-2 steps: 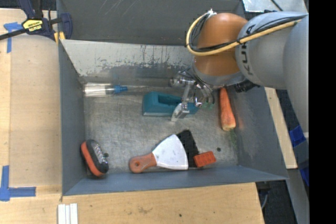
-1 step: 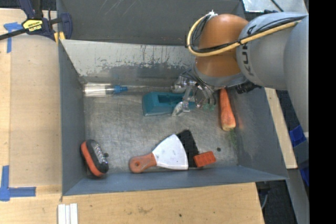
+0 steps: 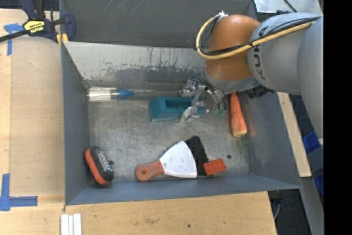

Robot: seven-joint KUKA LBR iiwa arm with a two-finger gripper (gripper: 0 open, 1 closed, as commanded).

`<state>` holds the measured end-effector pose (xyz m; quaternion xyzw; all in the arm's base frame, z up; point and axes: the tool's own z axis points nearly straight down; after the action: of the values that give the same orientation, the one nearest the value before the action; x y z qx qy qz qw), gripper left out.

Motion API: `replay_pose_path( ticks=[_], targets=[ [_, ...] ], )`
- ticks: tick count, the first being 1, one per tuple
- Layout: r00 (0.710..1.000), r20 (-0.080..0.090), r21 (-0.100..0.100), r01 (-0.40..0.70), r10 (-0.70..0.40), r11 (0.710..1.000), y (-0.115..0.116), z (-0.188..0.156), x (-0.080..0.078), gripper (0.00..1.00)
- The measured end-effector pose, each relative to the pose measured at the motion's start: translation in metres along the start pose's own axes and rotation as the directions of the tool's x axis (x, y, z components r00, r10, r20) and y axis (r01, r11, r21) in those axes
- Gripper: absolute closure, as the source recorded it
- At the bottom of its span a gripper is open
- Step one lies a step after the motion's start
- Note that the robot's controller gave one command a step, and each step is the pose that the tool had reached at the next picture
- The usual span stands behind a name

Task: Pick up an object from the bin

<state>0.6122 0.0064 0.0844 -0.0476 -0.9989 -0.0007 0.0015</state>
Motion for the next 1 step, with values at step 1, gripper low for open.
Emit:
replay_pose_path(
  ticks=[1],
  targets=[
    [1.0, 0.0, 0.0, 0.0, 0.0, 1.0, 0.0, -0.0019, 0.0005, 1.0]
  ],
)
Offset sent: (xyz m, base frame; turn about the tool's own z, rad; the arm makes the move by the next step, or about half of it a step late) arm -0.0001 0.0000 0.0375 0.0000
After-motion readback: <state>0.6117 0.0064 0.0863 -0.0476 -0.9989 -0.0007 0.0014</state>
